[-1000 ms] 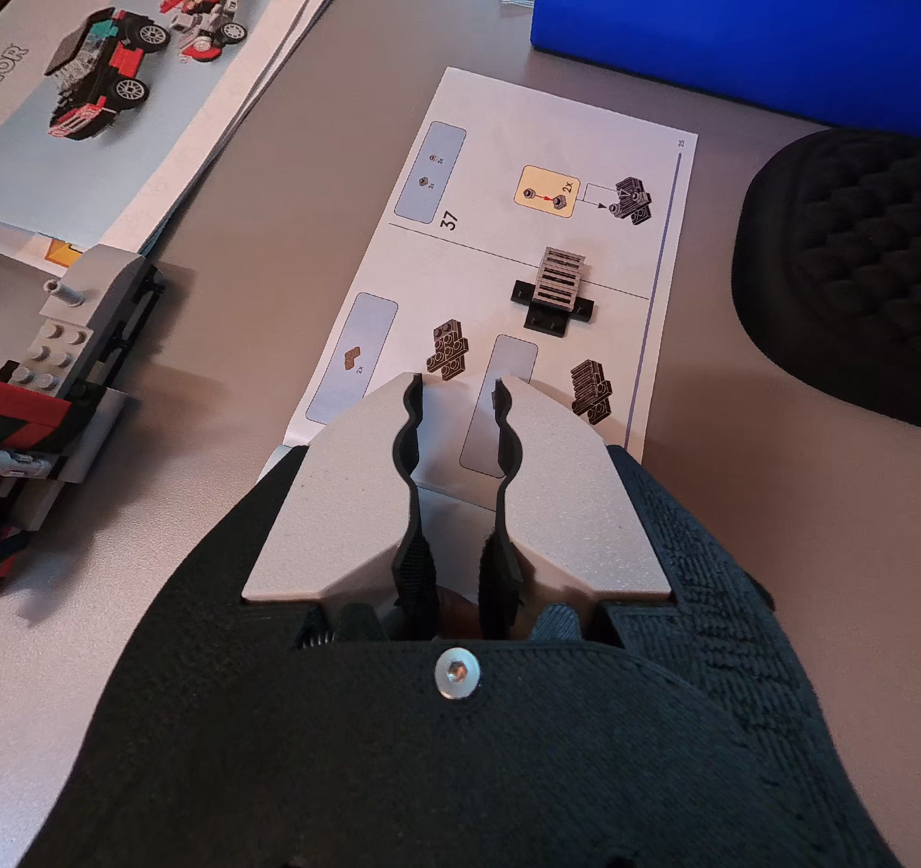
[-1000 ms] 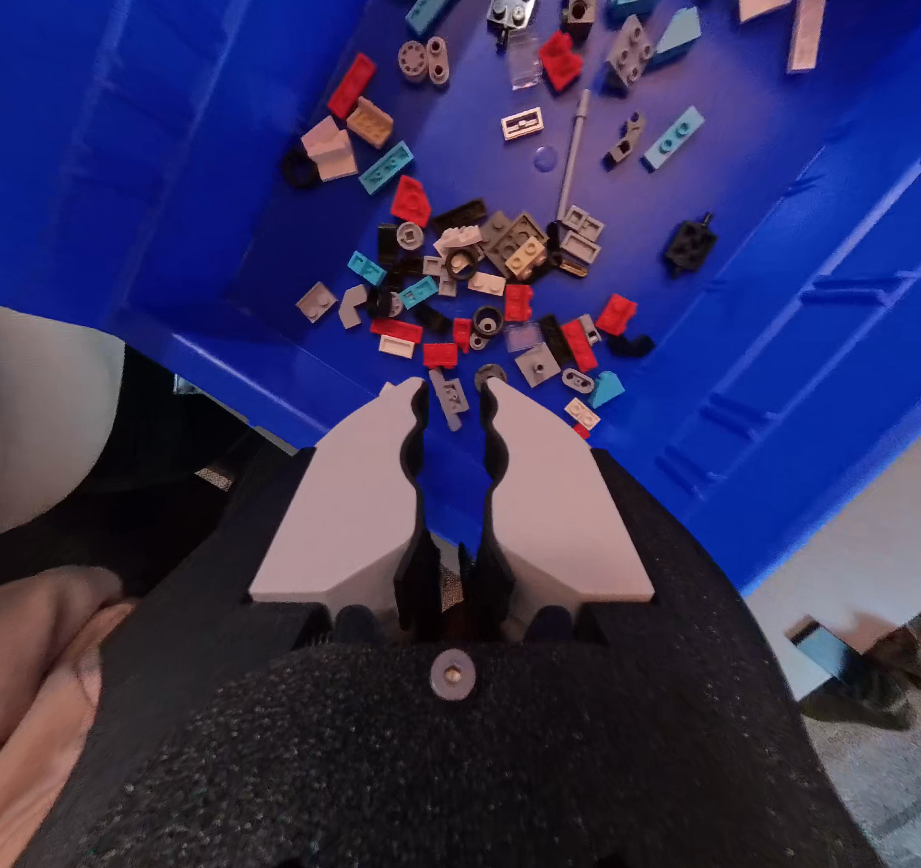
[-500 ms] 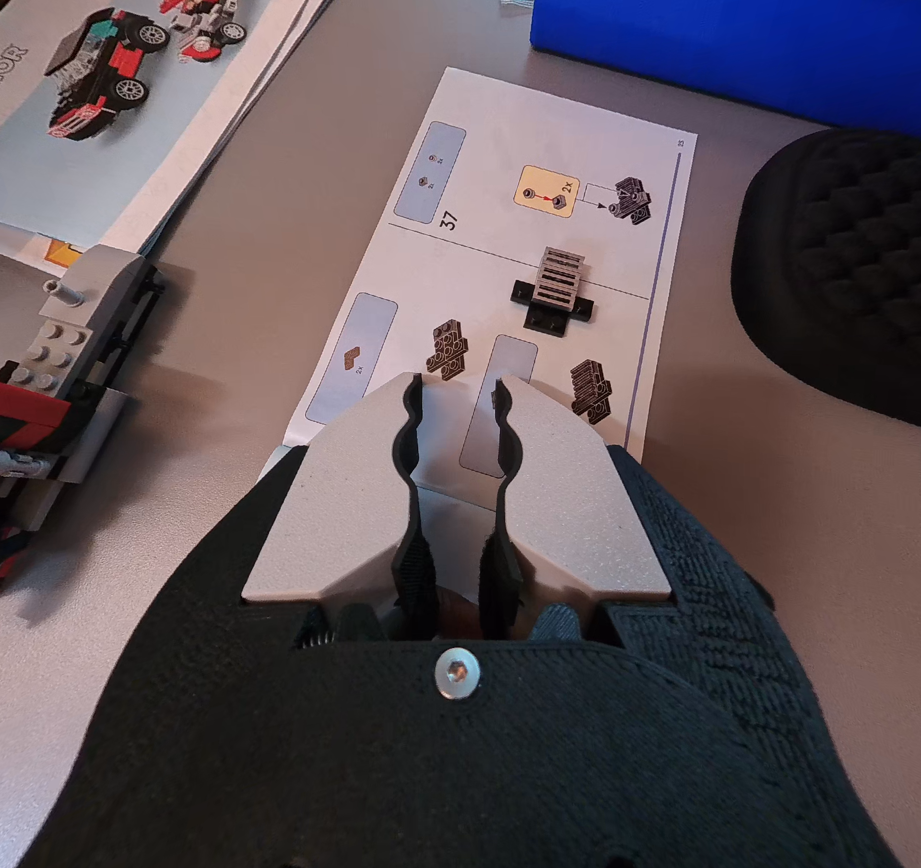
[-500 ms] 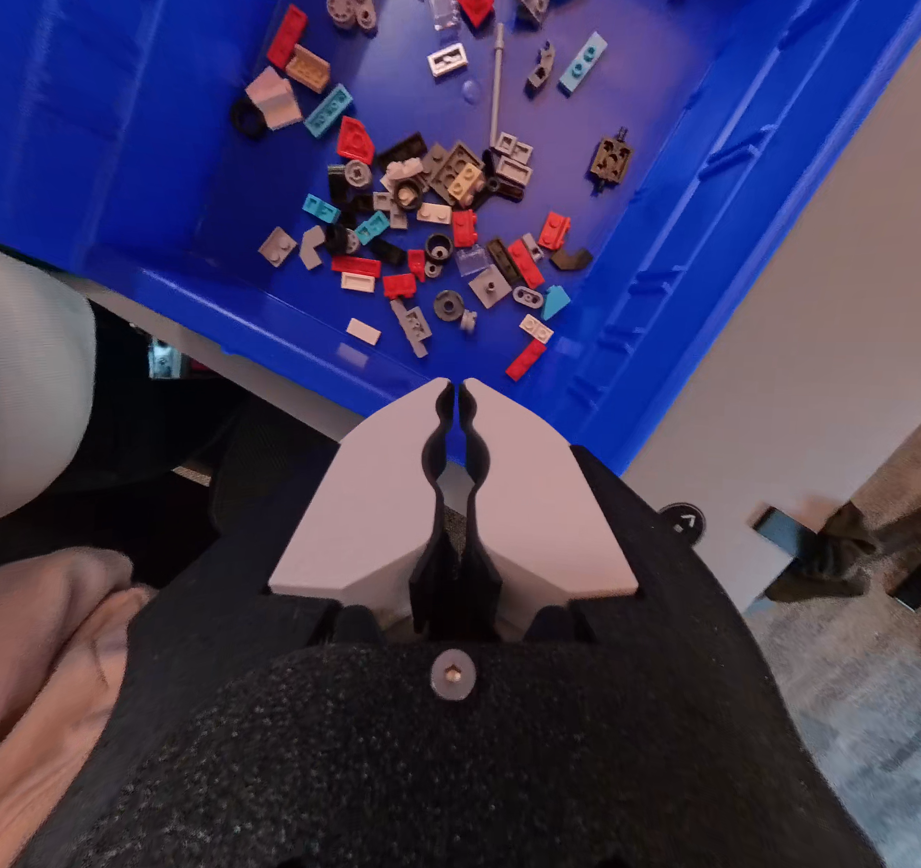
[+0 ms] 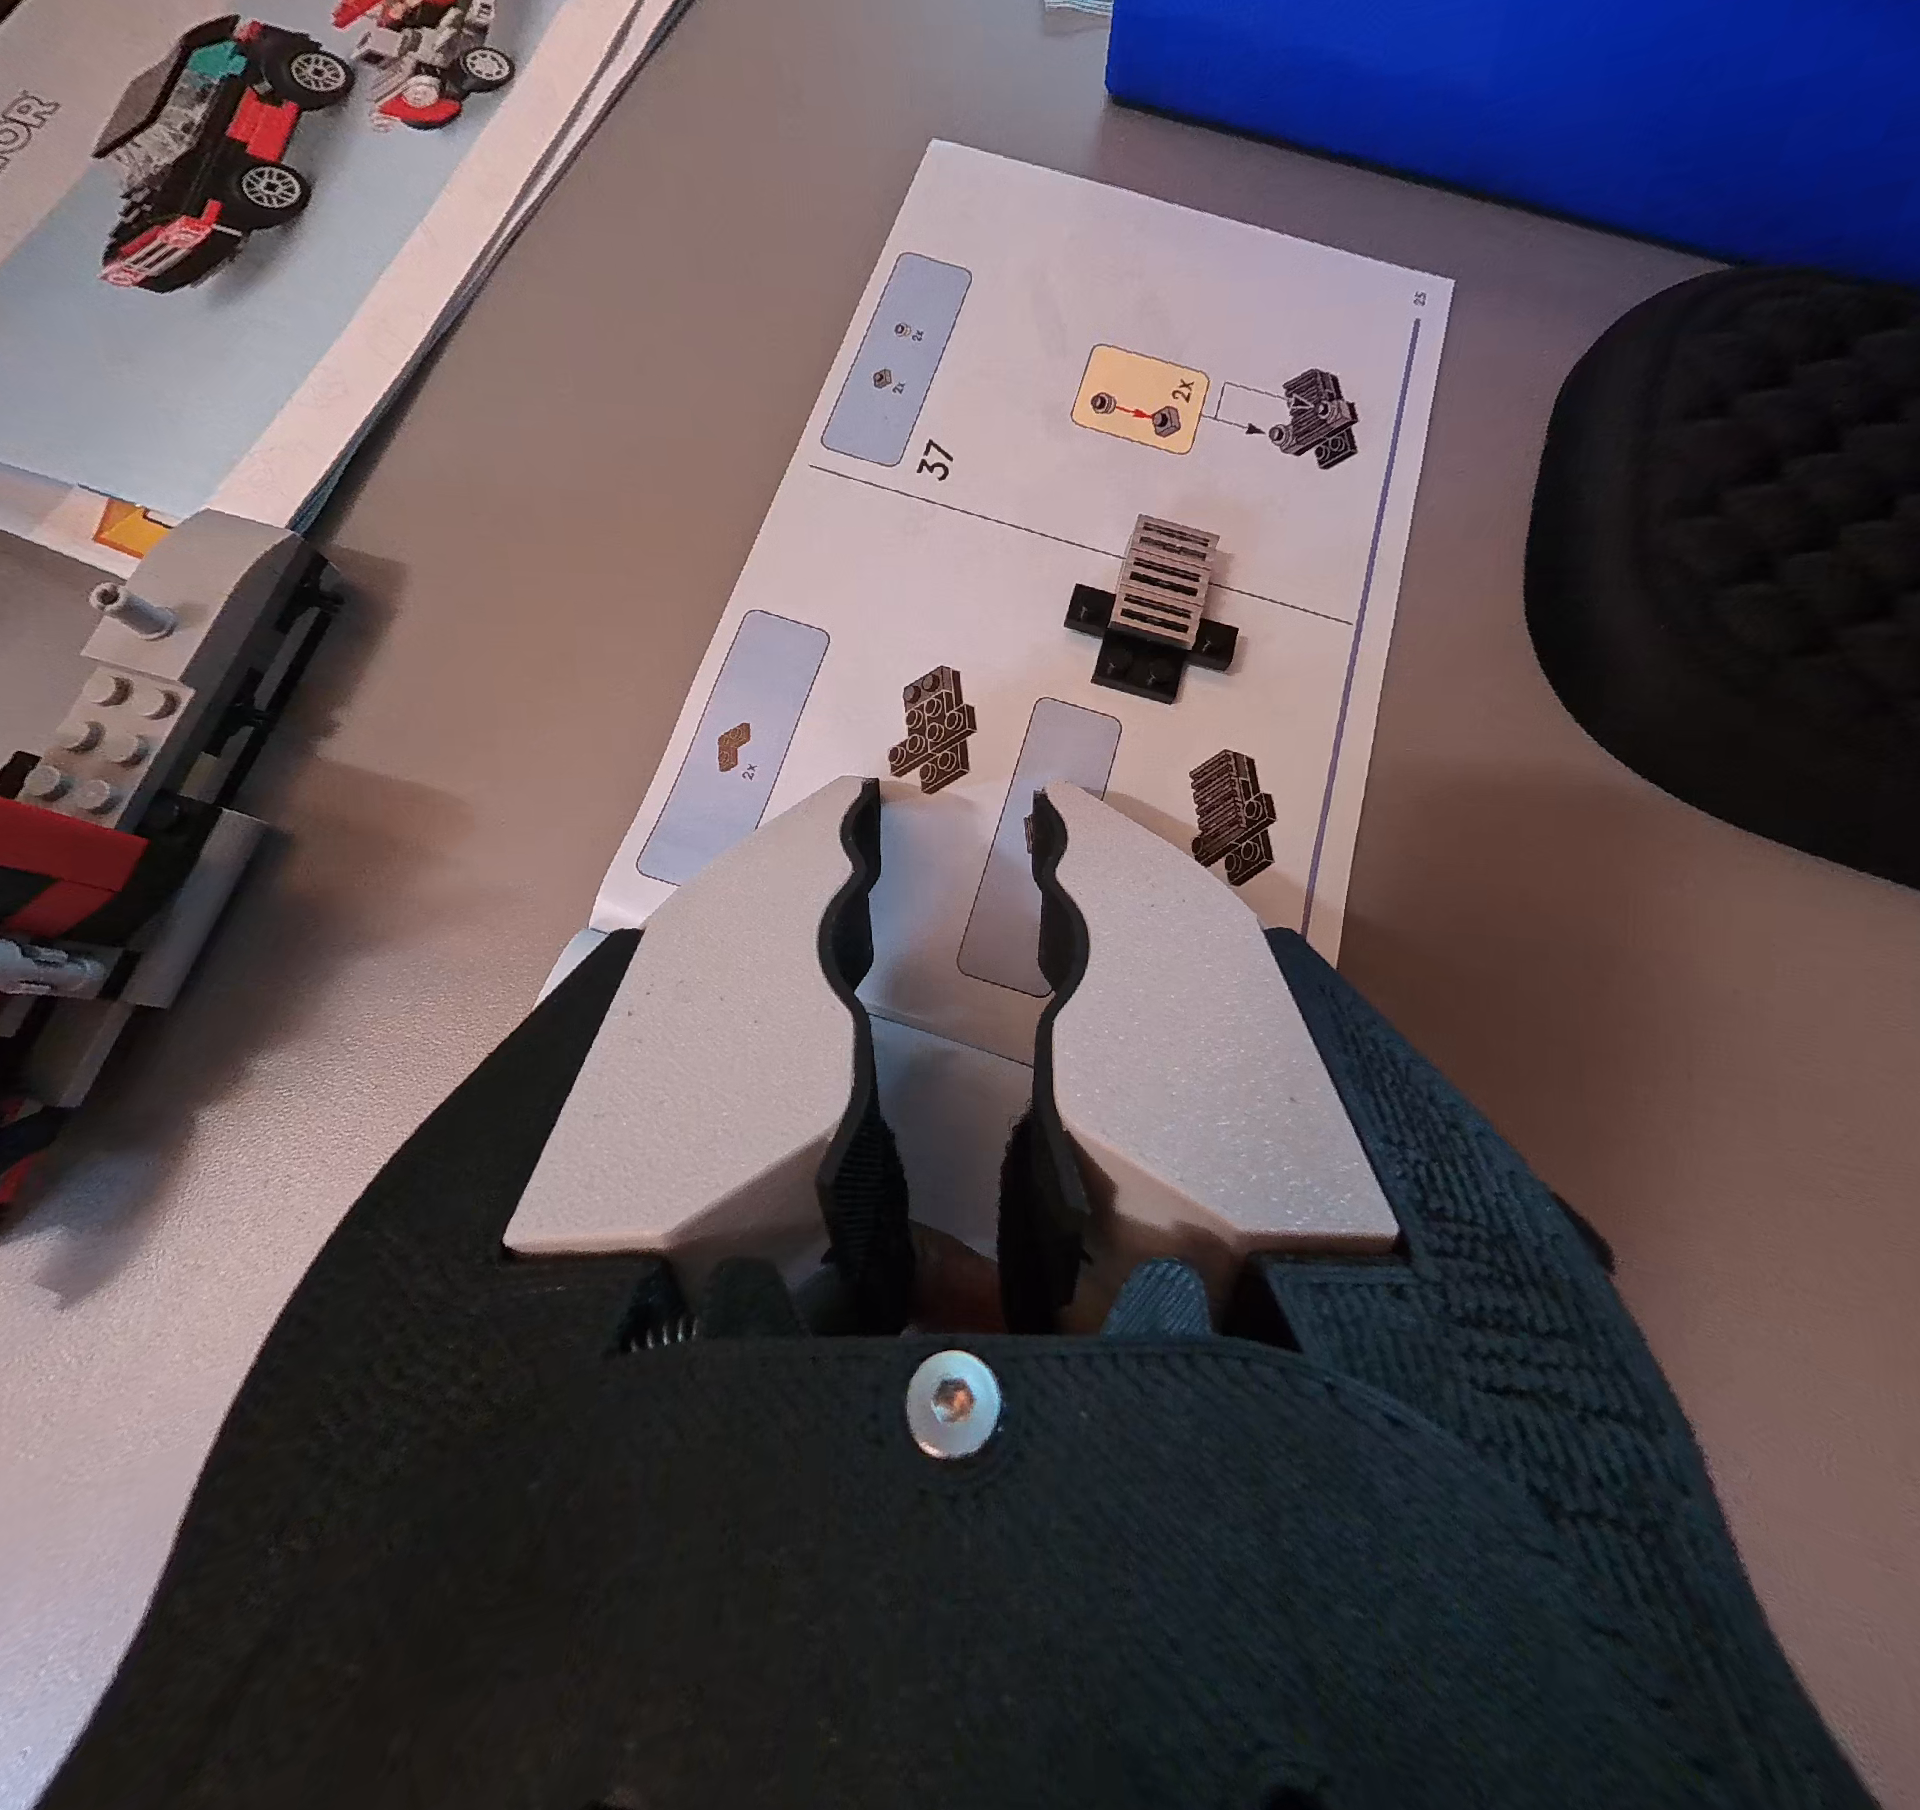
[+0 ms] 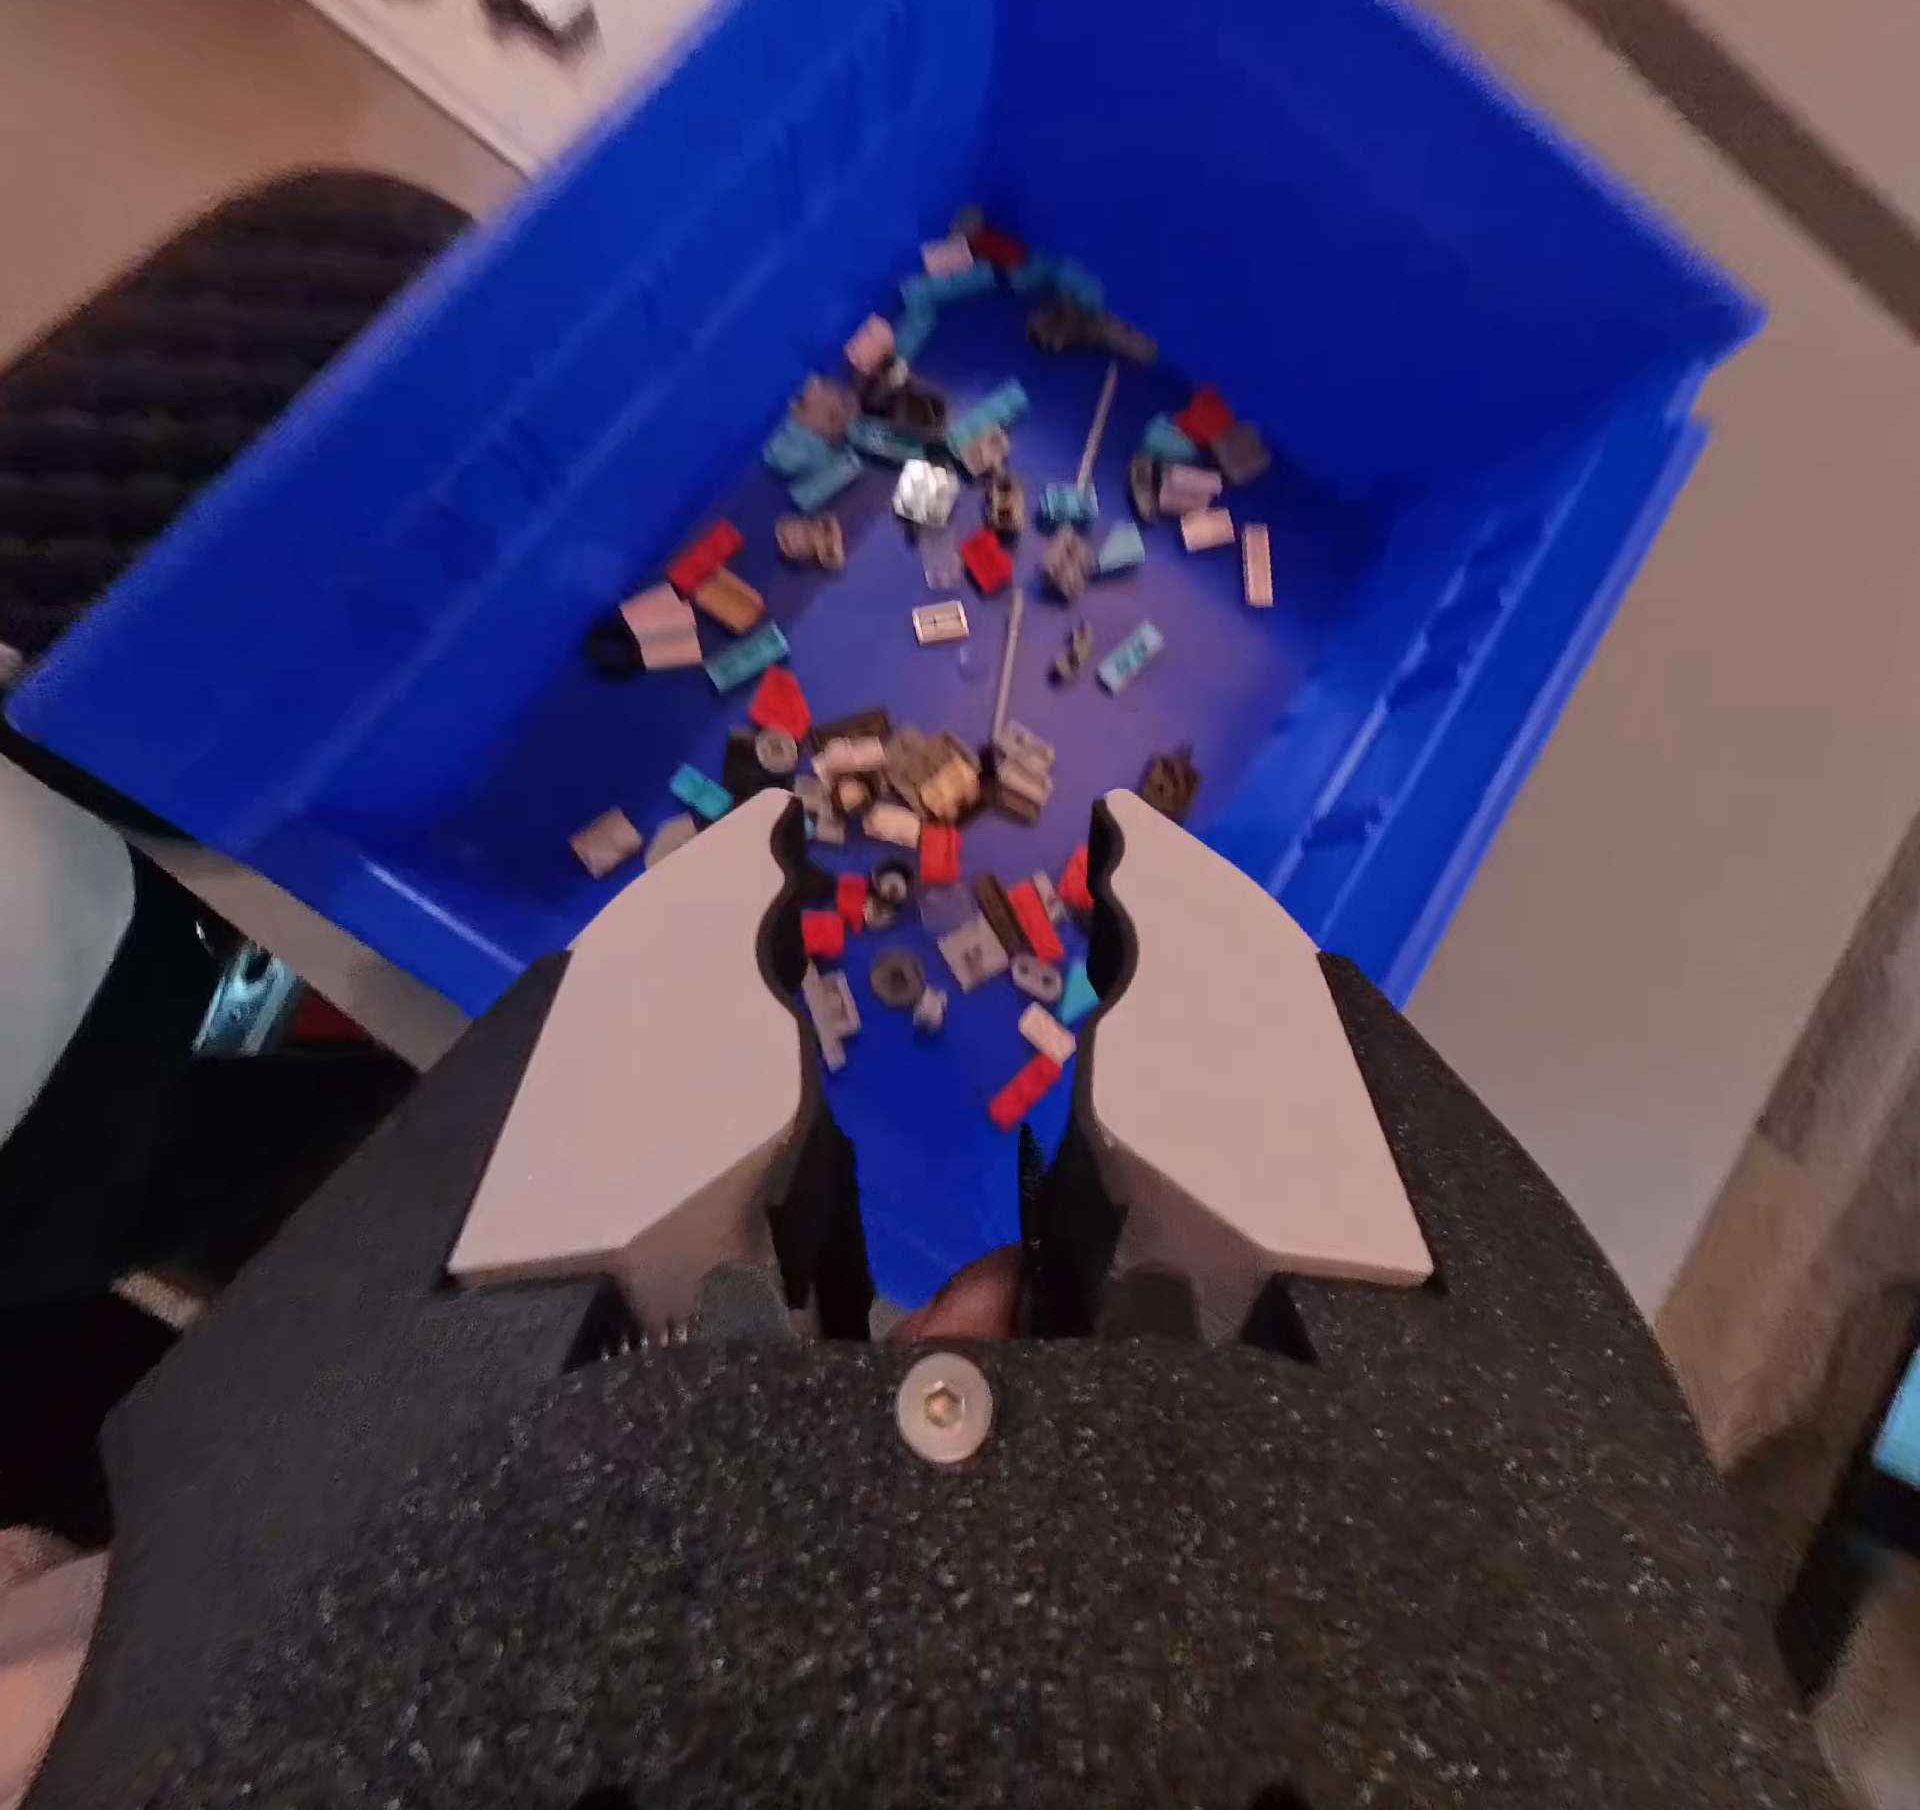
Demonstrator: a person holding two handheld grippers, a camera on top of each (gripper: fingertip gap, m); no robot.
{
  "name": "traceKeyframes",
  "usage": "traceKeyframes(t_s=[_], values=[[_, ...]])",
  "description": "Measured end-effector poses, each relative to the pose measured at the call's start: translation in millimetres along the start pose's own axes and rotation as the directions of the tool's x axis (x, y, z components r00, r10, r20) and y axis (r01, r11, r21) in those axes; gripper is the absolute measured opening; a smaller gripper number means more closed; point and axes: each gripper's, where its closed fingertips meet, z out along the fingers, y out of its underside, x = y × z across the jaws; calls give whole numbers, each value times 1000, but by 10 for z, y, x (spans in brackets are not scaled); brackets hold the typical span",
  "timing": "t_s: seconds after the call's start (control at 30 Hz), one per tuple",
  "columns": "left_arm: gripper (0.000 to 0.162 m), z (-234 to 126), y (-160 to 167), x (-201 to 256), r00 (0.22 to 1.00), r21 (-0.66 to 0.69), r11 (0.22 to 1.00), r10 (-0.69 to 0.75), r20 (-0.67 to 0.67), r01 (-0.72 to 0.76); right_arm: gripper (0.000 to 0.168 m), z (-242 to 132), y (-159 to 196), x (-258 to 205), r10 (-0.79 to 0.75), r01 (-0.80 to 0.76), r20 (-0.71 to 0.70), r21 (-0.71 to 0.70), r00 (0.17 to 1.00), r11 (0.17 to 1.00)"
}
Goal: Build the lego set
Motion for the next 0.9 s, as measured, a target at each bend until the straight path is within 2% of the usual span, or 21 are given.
traceKeyframes(t_s=[0.27,0.53,0.73,0.8,0.9], values=[[28,0,-1,-3,1000,0,1000,-3,-1,3,60,216,-456,-74,-57,49,35,194,998,980],[27,0,-3,-7,1000,0,1000,-6,0,6,61,221,-750,215,-36,82,-147,326,989,942],[27,1,-4,-8,1000,1,1000,-8,-1,8,51,-40,-589,649,84,35,-338,331,937,943],[27,2,-5,-8,1000,1,1000,-8,-2,8,46,-145,-425,798,91,29,-414,274,906,961],[28,2,-7,-6,1000,1,1000,-11,-7,11,44,-218,-76,967,115,-65,-457,123,882,990]])
